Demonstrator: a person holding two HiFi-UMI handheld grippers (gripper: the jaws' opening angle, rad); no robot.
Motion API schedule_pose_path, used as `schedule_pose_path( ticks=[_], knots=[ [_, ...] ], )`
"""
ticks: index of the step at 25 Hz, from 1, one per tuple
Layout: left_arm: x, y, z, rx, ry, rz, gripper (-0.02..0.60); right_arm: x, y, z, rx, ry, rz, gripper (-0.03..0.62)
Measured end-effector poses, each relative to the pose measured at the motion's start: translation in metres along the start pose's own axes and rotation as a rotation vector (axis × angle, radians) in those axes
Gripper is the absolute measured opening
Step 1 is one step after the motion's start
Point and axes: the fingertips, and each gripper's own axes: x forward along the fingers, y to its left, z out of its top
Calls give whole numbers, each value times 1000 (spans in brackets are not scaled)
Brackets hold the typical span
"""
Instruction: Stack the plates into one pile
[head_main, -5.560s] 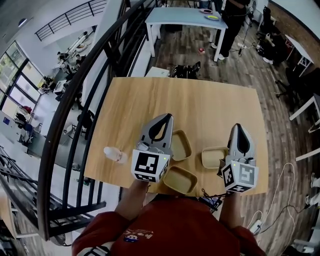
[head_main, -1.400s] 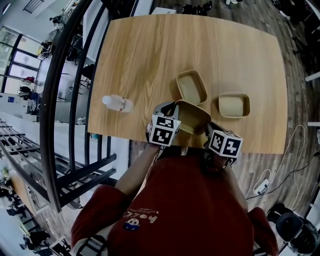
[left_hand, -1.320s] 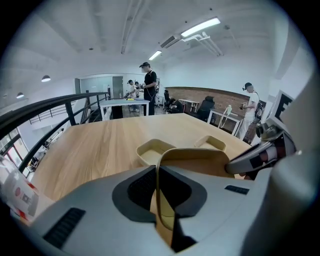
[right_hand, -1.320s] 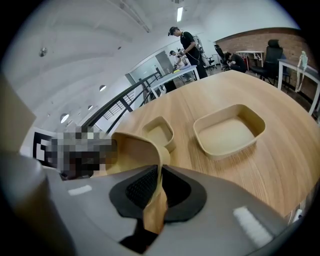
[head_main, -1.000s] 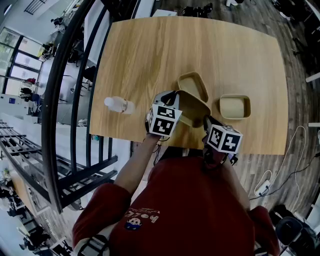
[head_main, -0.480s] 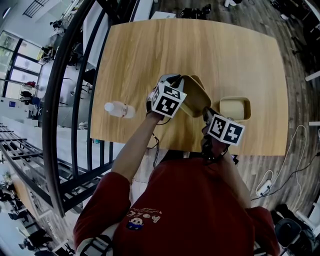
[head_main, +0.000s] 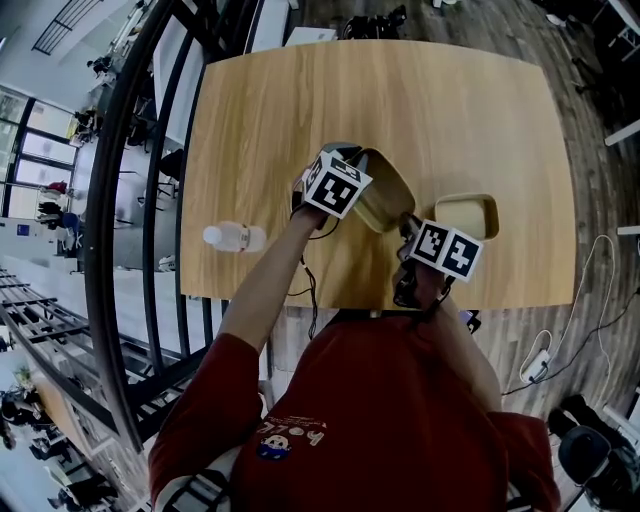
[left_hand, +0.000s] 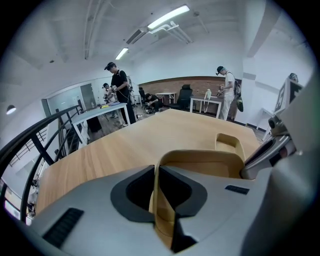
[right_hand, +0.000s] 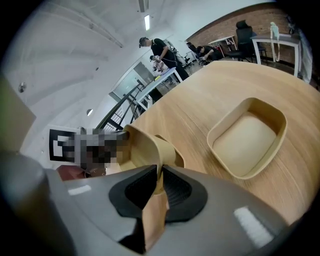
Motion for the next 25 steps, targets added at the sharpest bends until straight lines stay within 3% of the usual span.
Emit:
schedule_pose_path(
  ticks=[11, 25],
  knots=[
    [32, -6, -11, 78, 95, -63, 34, 13, -11, -13, 135, 28, -16, 52],
    [49, -11, -22, 99, 133, -84, 38, 16, -22, -15, 147, 26, -55, 52]
  ],
)
